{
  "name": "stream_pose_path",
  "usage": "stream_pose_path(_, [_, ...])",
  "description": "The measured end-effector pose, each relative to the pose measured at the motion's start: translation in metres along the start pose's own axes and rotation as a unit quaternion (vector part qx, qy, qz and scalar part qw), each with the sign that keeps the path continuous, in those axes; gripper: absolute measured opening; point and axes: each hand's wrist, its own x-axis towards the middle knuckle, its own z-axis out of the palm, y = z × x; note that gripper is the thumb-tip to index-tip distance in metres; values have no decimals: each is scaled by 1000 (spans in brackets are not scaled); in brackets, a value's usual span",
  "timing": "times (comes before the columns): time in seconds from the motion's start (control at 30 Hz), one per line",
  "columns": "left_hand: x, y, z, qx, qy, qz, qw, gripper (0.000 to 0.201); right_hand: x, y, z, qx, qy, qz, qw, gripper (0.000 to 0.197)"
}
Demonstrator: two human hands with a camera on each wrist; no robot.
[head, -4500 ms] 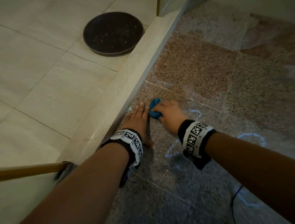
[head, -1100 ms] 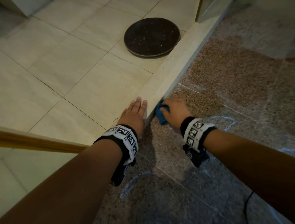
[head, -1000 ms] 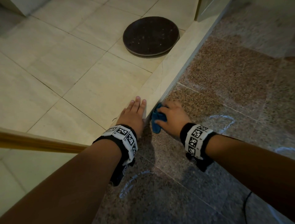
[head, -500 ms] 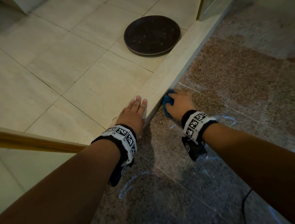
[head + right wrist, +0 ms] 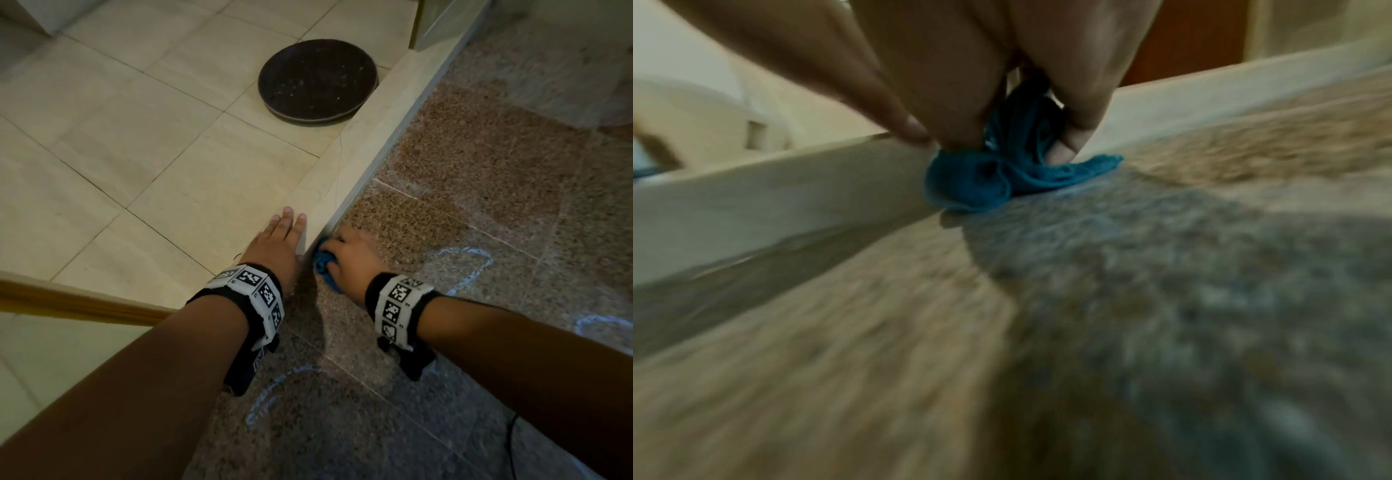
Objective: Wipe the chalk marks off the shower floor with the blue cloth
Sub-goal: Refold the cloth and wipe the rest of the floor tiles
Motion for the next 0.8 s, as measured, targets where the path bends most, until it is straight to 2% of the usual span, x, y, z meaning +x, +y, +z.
stream_pose_path(0.13, [1, -1, -3, -15, -20, 3, 1000, 70, -28, -27, 23, 15, -55, -136, 989, 40])
stream_pose_path(0.23, [1, -1, -2, -14, -22, 4, 1000, 70, -29, -30, 20, -9, -97, -171, 981, 43])
stream_pose_path(0.3, [2, -3, -1, -12, -13, 5, 1000, 70, -22, -25, 10, -15, -82, -155, 984, 40])
stream_pose_path(0.43, [3, -4, 1, -12, -12, 7, 1000, 71, -17, -19, 5, -26, -56, -78, 995, 40])
stream_pose_path(0.53, [2, -3, 1, -15, -6, 8, 1000, 70, -15, -15, 6, -28, -52, -79, 995, 40])
stream_pose_path(0.6, [1, -3, 1, -11, 0, 7, 1000, 69, -6, -3, -1, -23, -23, -60, 998, 38])
stream_pose_path(0.7, [0, -3, 1, -8, 4, 8, 1000, 69, 10, 21, -11, 25, 38, 39, 998, 36])
stream_pose_path(0.77, [0, -4, 1, -8, 2, 10, 1000, 69, 14, 25, -12, 27, 46, 94, 994, 36])
stream_pose_path(0.8, [1, -4, 1, -8, 2, 10, 1000, 69, 13, 21, -10, 5, 40, 100, 994, 37])
